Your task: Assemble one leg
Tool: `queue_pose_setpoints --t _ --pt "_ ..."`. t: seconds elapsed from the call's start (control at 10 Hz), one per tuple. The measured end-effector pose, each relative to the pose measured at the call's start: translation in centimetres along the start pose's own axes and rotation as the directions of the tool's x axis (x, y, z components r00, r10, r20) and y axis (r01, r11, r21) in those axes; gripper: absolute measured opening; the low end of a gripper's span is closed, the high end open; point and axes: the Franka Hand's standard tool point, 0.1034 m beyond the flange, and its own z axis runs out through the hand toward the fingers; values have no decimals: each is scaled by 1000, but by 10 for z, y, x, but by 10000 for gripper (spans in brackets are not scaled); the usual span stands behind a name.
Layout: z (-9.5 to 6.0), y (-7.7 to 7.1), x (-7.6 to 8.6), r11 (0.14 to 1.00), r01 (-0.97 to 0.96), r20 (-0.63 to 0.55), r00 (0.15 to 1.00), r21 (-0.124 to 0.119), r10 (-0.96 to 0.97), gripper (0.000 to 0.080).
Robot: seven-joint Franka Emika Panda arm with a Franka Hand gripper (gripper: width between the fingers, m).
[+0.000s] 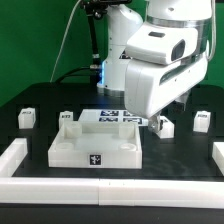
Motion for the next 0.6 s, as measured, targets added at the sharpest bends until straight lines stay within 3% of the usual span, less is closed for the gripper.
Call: queue_pose_setpoints --t 0.6 --pt "0 0 0 1000 1 0 1000 0 -1 650"
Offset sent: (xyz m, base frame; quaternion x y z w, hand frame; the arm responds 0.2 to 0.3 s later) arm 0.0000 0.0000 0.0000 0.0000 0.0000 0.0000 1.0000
